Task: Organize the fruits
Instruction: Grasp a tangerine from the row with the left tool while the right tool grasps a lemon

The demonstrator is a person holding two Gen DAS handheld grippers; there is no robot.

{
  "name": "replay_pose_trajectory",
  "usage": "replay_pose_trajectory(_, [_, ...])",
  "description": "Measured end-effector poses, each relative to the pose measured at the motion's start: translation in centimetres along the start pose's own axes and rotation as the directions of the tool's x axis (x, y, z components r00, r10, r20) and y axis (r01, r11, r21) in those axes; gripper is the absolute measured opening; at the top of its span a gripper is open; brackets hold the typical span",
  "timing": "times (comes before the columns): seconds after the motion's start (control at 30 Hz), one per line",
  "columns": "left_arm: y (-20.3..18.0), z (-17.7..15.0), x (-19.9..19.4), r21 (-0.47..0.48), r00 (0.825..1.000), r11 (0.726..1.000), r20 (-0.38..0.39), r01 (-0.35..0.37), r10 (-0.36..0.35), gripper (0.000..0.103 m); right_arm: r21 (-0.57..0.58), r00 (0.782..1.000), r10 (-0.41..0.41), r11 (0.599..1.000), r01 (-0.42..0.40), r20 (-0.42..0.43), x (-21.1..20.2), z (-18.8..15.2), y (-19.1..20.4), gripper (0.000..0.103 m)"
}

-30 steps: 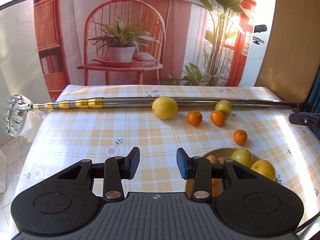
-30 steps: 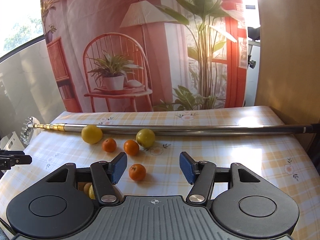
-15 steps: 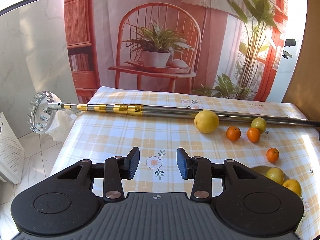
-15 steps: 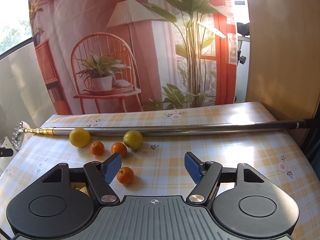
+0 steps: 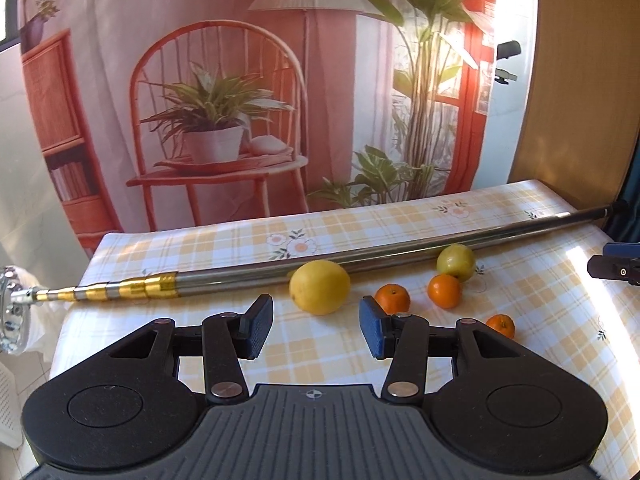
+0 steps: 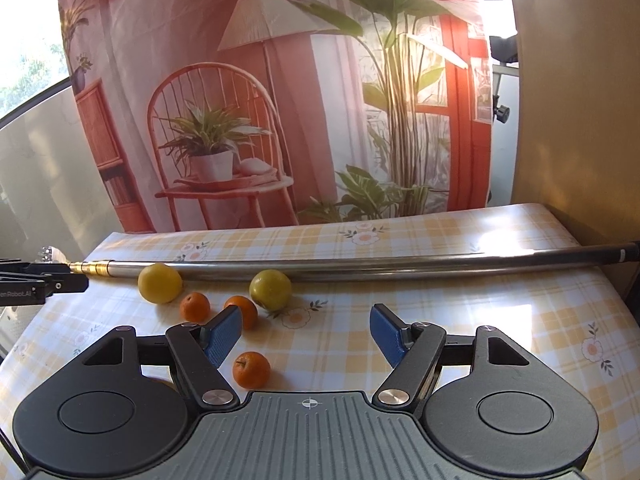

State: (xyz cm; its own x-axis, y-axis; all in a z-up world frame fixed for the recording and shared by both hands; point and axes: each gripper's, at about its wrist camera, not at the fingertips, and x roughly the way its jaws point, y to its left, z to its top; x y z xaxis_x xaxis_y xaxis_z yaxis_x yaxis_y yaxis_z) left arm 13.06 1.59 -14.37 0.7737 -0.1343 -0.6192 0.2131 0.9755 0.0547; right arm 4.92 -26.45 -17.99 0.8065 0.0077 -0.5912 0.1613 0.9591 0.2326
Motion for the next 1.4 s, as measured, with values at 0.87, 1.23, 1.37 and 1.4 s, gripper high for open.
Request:
replay_pose_trajectory(0.87, [-3.9, 0.3, 14.3, 0.015, 0.966, 0.986, -0.204, 0.165, -0.159, 0.04, 0.084, 0.996, 0.049, 0.996, -0.042, -0.078, 6.9, -0.2, -2.5, 0.067])
replay_pose_trajectory(1.23, [-2.1, -0.2, 10.5, -0.056, 0.972, 0.984, -0.154, 0.168, -0.175, 0.038, 0.116, 0.993, 0.097, 0.989, -0.088, -0.069, 9.7, 0.8, -2.6, 0.065])
replay_pose_trajectory(1.37, [-1.0, -0.6, 8.3, -0.101, 0.979, 0.984, -0.122, 0.15, -0.162, 0.038, 0.154, 0.987, 0.147, 0.979, -0.135, -0.064, 11.8, 1.6, -2.3, 0.062])
replay_pose_trajectory(1.4, [-0.9, -0.7, 7.8, -0.1, 0.982, 0.985, -0.115, 0.14, -0.151, 0.038, 0.175, 0.984, 0.161, 0.974, -0.147, -0.07, 12.5, 1.7, -2.3, 0.061])
